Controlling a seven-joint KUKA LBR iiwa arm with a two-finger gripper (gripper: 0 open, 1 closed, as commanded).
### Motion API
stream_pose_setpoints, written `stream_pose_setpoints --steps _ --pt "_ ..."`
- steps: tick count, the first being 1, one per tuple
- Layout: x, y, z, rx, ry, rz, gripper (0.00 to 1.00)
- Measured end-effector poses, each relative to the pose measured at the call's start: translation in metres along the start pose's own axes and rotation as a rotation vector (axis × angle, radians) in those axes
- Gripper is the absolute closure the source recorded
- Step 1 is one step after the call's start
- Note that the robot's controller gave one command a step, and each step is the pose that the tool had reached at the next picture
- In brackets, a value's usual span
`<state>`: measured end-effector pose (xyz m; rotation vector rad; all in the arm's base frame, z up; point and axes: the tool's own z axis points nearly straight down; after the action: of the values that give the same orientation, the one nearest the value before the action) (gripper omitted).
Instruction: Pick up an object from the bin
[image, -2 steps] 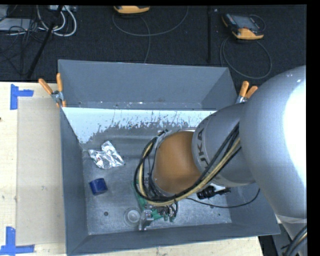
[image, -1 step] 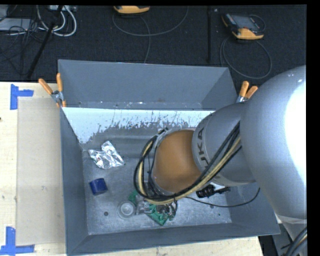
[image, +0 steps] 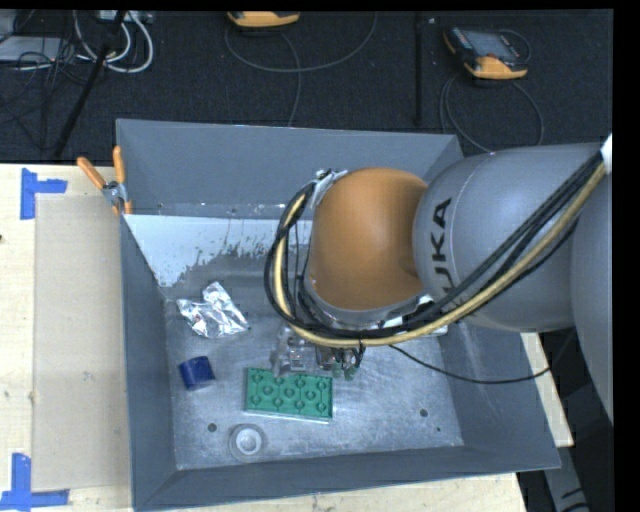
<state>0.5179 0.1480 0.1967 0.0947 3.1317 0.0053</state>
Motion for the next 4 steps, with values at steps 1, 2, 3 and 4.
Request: stream_pose_setpoints --steps 1,2,3,4 --pt "-0.013 -0.012 0.055 0.006 0.014 -0.044 1.00" --pt "-0.010 -0.046 0.067 0.006 0.013 -0.037 1.00" --pt "-0.033 -0.048 -0.031 0.002 -0.001 -0.048 1.00" --pt "-0.040 -0.074 0.071 0.002 0.015 -0.333 1.00"
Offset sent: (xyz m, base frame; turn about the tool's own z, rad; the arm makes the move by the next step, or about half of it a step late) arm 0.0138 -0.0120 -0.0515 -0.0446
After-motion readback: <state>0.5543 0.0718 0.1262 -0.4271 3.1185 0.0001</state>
